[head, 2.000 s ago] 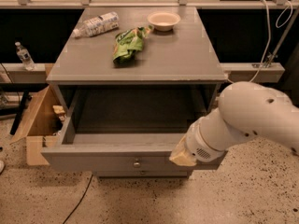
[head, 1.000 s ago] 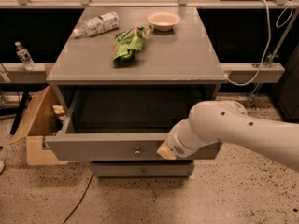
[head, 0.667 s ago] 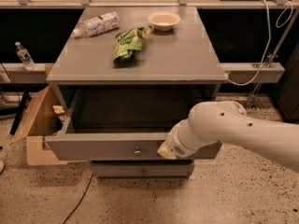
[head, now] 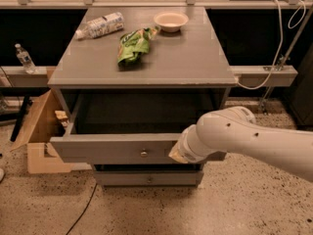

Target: Close top drawer

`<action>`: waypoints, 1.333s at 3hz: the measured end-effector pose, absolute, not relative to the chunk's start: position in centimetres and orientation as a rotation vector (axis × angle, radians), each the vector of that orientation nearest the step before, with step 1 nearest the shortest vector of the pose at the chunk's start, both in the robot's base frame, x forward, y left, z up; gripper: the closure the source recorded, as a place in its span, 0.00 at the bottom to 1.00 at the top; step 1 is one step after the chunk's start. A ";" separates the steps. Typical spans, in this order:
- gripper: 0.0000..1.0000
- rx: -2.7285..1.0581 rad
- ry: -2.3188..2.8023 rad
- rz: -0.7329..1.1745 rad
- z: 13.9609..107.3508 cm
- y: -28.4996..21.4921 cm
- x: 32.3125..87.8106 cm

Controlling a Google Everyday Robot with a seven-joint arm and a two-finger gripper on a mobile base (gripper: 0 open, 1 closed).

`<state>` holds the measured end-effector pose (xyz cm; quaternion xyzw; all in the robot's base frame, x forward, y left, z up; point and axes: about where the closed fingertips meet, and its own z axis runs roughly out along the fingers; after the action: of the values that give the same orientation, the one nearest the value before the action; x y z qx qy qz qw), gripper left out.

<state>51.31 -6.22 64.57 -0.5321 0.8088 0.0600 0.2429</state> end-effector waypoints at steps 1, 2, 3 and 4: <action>1.00 -1.501 2.152 0.097 64.6 -7.2 53.2; 1.00 -1.530 2.105 0.046 64.6 -7.9 54.6; 1.00 -1.566 2.033 -0.021 64.9 -9.0 57.1; 1.00 -1.566 2.032 -0.022 64.9 -9.0 57.0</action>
Offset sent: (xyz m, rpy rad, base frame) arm 0.0984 -0.0469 0.0061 -0.1466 -0.2842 0.1638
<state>57.02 -9.01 64.87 -0.5853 0.7595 -0.0081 0.2838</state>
